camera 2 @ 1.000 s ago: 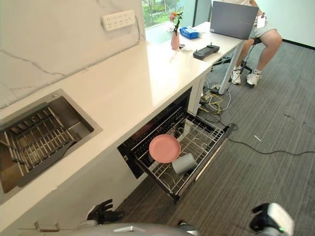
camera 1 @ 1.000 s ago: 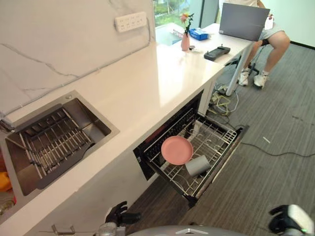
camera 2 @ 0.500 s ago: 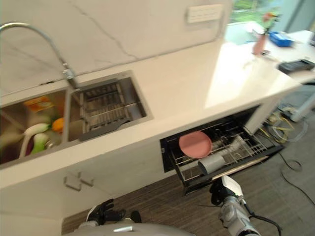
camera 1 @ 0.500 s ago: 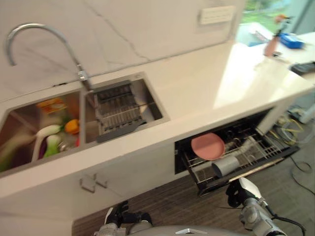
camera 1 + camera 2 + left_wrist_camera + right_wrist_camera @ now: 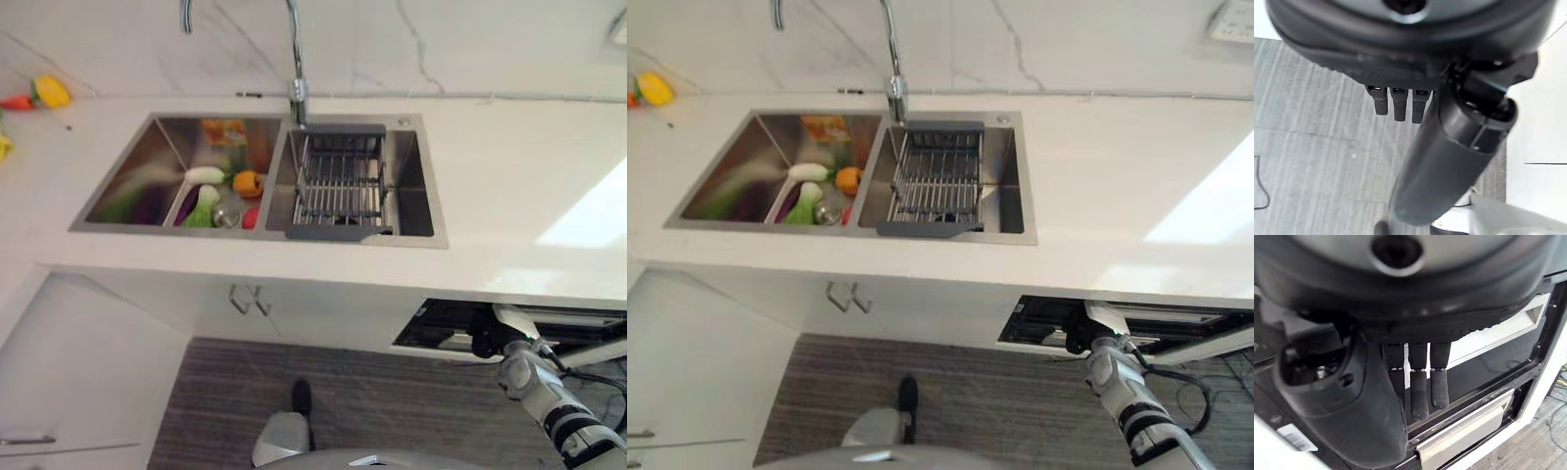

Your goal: Place the dishes in the dishwasher.

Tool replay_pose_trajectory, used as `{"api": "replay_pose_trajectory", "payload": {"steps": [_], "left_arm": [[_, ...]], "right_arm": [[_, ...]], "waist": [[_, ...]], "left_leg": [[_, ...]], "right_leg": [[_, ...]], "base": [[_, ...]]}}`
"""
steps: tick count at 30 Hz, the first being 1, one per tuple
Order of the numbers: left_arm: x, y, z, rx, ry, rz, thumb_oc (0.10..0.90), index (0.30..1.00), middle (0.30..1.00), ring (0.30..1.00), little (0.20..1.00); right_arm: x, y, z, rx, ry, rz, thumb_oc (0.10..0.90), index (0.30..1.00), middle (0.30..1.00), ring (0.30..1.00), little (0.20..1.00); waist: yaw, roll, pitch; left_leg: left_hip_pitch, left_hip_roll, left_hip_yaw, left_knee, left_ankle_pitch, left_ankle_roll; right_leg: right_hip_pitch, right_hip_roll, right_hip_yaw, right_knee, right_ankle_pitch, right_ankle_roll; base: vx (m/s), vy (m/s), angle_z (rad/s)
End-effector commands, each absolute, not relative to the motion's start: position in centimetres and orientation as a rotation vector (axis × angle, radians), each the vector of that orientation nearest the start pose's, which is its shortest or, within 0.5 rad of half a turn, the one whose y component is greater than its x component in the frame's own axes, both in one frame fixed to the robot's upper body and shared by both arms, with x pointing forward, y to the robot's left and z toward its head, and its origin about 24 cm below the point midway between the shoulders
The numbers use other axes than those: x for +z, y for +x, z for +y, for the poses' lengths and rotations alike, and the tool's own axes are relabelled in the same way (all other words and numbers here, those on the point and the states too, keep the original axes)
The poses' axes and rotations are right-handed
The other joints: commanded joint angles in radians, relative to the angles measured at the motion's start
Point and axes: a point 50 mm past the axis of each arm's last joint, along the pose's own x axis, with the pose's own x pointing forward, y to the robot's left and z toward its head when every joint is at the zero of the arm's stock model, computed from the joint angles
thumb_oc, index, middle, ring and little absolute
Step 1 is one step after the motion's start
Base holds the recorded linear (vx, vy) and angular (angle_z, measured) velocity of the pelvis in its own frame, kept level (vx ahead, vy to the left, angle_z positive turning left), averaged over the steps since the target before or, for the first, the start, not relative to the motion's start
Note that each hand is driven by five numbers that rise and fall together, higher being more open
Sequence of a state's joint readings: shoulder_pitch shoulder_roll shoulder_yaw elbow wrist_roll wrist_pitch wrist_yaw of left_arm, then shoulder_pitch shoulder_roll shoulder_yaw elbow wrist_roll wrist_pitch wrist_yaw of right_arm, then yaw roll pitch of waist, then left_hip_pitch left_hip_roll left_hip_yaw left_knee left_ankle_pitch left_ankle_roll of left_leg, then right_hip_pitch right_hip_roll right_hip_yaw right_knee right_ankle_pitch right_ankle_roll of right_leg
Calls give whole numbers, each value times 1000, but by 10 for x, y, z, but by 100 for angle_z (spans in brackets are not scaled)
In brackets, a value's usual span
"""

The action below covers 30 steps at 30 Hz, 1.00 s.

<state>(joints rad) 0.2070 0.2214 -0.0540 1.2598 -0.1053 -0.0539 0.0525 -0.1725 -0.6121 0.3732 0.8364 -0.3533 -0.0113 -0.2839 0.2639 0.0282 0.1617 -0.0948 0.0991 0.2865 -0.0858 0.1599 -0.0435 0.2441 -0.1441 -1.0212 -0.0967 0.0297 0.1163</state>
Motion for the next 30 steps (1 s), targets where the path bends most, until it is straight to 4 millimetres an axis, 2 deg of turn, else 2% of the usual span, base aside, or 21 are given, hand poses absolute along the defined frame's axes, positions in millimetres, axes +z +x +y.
{"api": "replay_pose_trajectory", "payload": {"steps": [1,2,3,5,8,10,13,15,16,17,18,19,20,21,22,23,24,25,26,28,30], "left_arm": [[-168,35,233,147,237,1286,800,900,900,900,900],[-168,40,232,155,226,1269,800,900,900,900,900],[-167,44,232,163,217,1256,800,900,900,900,900],[-166,52,231,170,192,1230,800,900,900,900,900],[-166,63,222,141,143,1194,800,900,900,900,900],[-167,65,217,116,100,1201,800,900,900,900,900],[-166,69,219,98,65,1192,800,900,900,900,900],[-164,77,219,95,43,1160,800,900,900,900,900],[-162,83,220,96,29,1134,800,900,900,900,900],[-160,90,220,96,26,1104,800,900,900,900,900],[-160,90,220,95,26,1104,800,900,900,900,900],[-158,96,220,86,23,1092,800,900,900,900,900],[-158,100,219,67,23,1091,800,900,900,900,900],[-158,101,220,58,34,1098,800,900,900,900,900],[-158,102,220,58,34,1098,800,900,900,900,900],[-161,96,222,41,62,1150,800,900,900,900,900],[-161,96,222,41,62,1149,800,900,900,900,900],[-163,89,222,18,94,1191,800,900,900,900,900],[-165,81,225,-22,142,1237,800,900,900,900,900],[-166,77,227,-15,154,1253,800,900,900,900,900],[-168,67,228,-4,144,1283,800,900,900,900,900]], "right_arm": [[50,319,-242,-66,-1101,-62,419,328,328,328,328],[42,315,-237,-38,-1091,-43,450,375,375,375,375],[33,311,-233,-6,-1086,-21,450,375,375,375,375],[4,296,-222,70,-1056,69,800,900,900,900,900],[-46,260,-219,148,-954,292,800,900,900,900,900],[-83,223,-221,175,-845,493,800,900,900,900,900],[-120,170,-231,132,-725,749,800,900,900,900,900],[-136,137,-241,90,-661,904,800,900,900,900,900],[-141,125,-245,69,-643,961,800,900,900,900,900],[-145,114,-250,47,-626,1013,800,900,900,900,900],[-145,114,-250,46,-626,1012,800,900,900,900,900],[-146,109,-255,21,-608,1046,800,900,900,900,900],[-147,103,-262,-32,-569,1094,800,900,900,900,900],[-148,100,-264,-47,-551,1107,800,900,900,900,900],[-148,101,-264,-47,-551,1107,800,900,900,900,900],[-151,92,-264,-48,-523,1152,800,900,900,900,900],[-151,92,-264,-48,-523,1152,800,900,900,900,900],[-151,94,-262,-40,-514,1155,800,900,900,900,900],[-152,97,-257,-12,-503,1148,800,900,900,900,900],[-154,93,-253,14,-496,1166,800,900,900,900,900],[-158,86,-247,28,-474,1196,800,900,900,900,900]], "waist": [[74,38,-40],[71,36,-35],[67,33,-33],[52,26,-30],[16,21,-31],[-30,14,-43],[-109,13,-60],[-160,17,-63],[-180,15,-61],[-201,13,-49],[-199,11,-49],[-213,13,-40],[-242,23,-33],[-252,24,-31],[-248,24,-31],[-254,19,-36],[-255,21,-36],[-264,19,-36],[-274,6,-39],[-271,-1,-44],[-254,-12,-74]], "left_leg": [[-37,107,27,24,58,-87],[-38,106,27,25,55,-84],[-38,103,27,25,51,-81],[-33,95,32,24,40,-74],[-20,78,43,25,17,-63],[3,54,46,15,-5,-51],[56,8,41,6,-48,-31],[100,-29,28,1,-82,-10],[123,-51,17,-1,-100,5],[143,-71,0,-1,-108,23],[143,-75,2,-1,-108,26],[158,-83,-2,-1,-115,39],[190,-80,-9,-1,-134,53],[195,-74,-17,-1,-134,50],[195,-72,-14,-1,-134,48],[194,-68,-26,-1,-130,38],[195,-64,-27,-1,-130,36],[200,-60,-28,-1,-126,28],[210,-50,-15,-1,-113,21],[226,-51,3,-1,-119,21],[229,-45,35,-1,-119,8]], "right_leg": [[-9,-42,79,32,-81,2],[-11,-45,80,35,-80,3],[-12,-49,79,37,-80,5],[-10,-59,80,44,-77,10],[0,-82,76,57,-69,21],[11,-113,70,85,-60,31],[14,-194,70,185,-35,60],[-8,-275,107,320,27,87],[-28,-324,141,406,74,109],[-62,-362,205,498,116,115],[-66,-369,209,505,115,116],[-108,-386,286,589,121,113],[-205,-343,450,710,74,97],[-230,-302,489,711,14,76],[-234,-301,491,713,10,73],[-236,-235,501,603,-59,54],[-233,-231,498,598,-58,52],[-247,-194,511,521,-62,43],[-232,-142,533,348,-46,48],[-208,-139,528,316,-33,50],[-144,-111,494,220,-42,48]], "base": [[29,39,-3],[26,44,0],[37,47,5],[58,73,8],[81,117,5],[106,174,13],[125,256,29],[151,330,50],[158,333,51],[101,222,25],[62,172,15],[69,165,3],[78,156,7],[54,78,10],[21,-97,24],[15,-103,30],[28,-156,34],[-7,-192,34],[28,-222,29],[46,-128,17],[118,-183,-3]]}}
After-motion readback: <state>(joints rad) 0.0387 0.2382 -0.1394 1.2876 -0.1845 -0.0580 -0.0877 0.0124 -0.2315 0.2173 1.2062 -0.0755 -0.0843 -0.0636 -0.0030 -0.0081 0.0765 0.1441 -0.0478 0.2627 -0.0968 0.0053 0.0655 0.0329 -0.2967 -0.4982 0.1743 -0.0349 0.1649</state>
